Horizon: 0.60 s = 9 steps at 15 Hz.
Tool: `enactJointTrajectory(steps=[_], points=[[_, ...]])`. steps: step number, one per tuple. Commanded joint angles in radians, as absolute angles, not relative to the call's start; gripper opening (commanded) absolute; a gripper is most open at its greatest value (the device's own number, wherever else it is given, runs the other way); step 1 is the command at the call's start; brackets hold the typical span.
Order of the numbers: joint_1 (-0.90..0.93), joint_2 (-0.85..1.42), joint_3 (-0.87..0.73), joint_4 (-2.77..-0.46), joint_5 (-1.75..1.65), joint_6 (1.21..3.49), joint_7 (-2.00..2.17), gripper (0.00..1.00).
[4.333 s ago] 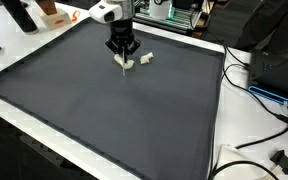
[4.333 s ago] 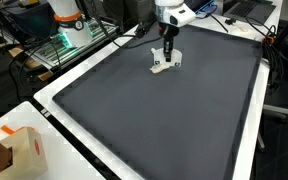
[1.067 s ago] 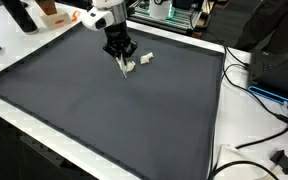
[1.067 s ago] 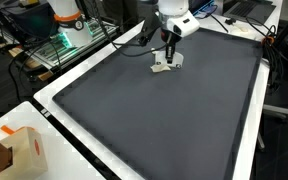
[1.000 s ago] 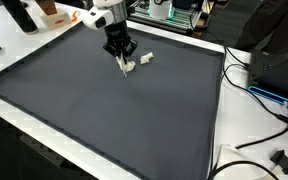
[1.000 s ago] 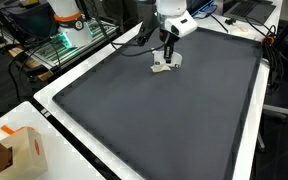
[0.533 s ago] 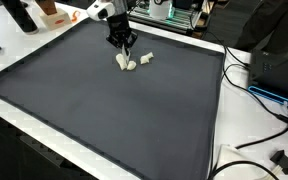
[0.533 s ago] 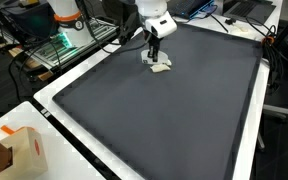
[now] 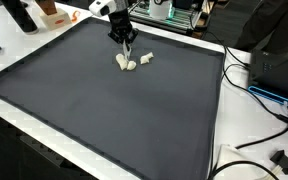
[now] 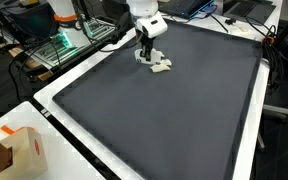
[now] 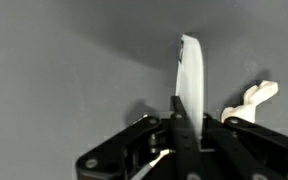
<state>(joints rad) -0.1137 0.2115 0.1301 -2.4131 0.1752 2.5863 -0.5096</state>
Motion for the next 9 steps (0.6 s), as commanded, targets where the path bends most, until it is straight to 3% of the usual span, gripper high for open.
enactJointTrajectory(steps=[1, 9], points=[[-0.102, 0.261, 0.12, -2.438, 0.174, 2.615, -0.534, 0.01], [-0.075, 0.252, 0.096, -2.427, 0.094, 2.693, -0.476, 0.01]])
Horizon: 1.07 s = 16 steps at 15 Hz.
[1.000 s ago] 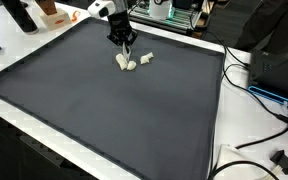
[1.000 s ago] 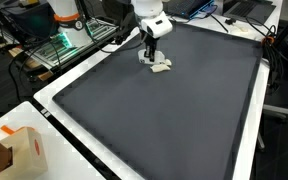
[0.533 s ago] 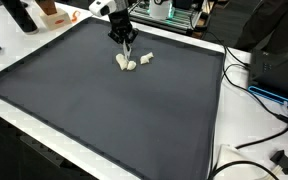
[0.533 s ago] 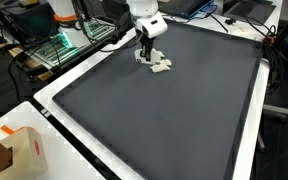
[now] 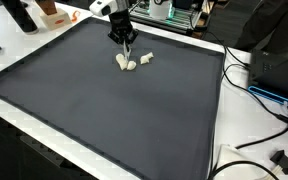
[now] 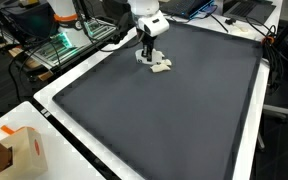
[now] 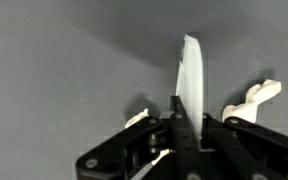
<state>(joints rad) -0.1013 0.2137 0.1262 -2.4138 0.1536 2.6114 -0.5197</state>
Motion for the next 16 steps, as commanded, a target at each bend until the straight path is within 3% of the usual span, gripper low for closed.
enactJointTrajectory(steps=[1, 16], points=[[-0.063, 0.248, 0.08, -2.428, 0.05, 2.698, -0.436, 0.01], [0.008, 0.032, 0.081, -2.458, -0.082, 2.588, -0.316, 0.01]])
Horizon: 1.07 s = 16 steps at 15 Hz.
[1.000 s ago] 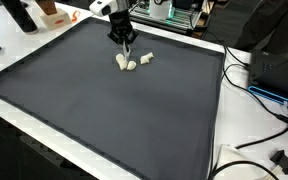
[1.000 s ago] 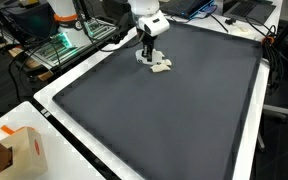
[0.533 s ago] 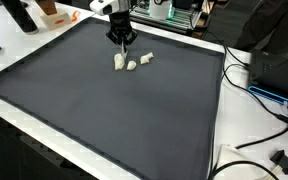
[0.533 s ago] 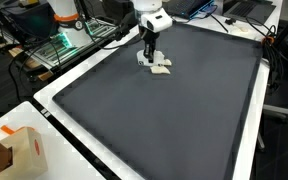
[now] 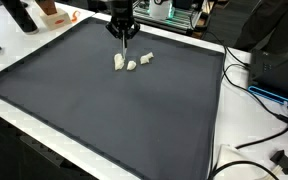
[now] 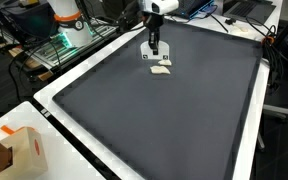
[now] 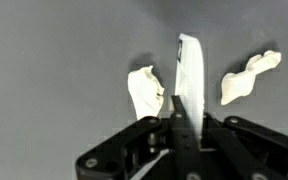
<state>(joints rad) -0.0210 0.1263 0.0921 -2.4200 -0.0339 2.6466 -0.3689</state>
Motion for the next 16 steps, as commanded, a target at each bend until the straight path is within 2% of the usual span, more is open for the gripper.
enactJointTrajectory(steps=[1, 10, 16], points=[[0.014, 0.009, 0.084, -2.456, -0.079, 2.562, -0.309, 0.01], [0.071, -0.168, 0.087, -2.405, -0.009, 2.289, -0.235, 0.01], [0.078, -0.186, 0.083, -2.374, -0.022, 2.251, -0.213, 0.04]])
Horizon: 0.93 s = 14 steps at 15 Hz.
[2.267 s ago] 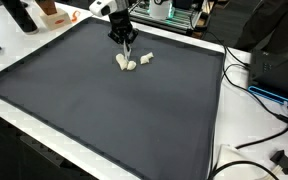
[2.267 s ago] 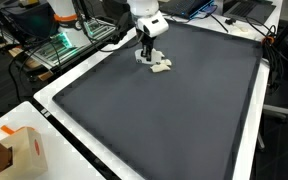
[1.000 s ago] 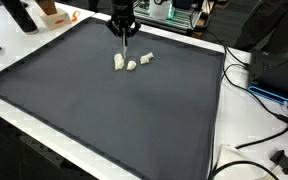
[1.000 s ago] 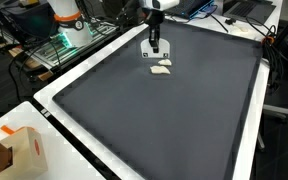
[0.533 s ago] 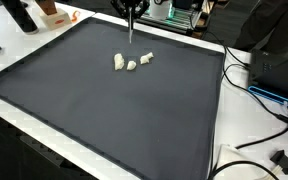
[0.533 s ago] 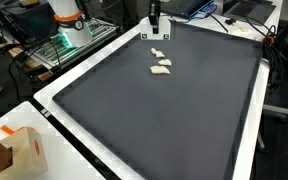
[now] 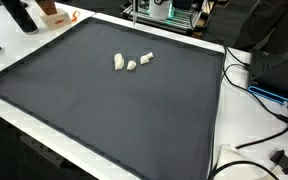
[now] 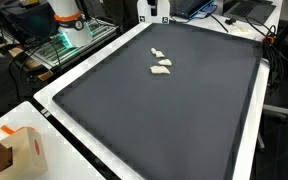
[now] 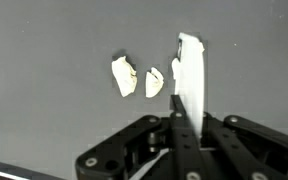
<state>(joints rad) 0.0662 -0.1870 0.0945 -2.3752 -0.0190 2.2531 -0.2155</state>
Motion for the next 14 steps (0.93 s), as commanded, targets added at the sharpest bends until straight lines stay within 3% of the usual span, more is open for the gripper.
enactJointTrajectory(steps=[1, 8, 14], points=[[0.078, -0.191, 0.083, -2.372, -0.022, 2.246, -0.212, 0.04], [0.084, -0.182, 0.058, -2.384, 0.034, 2.312, -0.292, 0.01], [0.129, -0.131, -0.042, -2.409, 0.479, 2.493, -0.729, 0.01]])
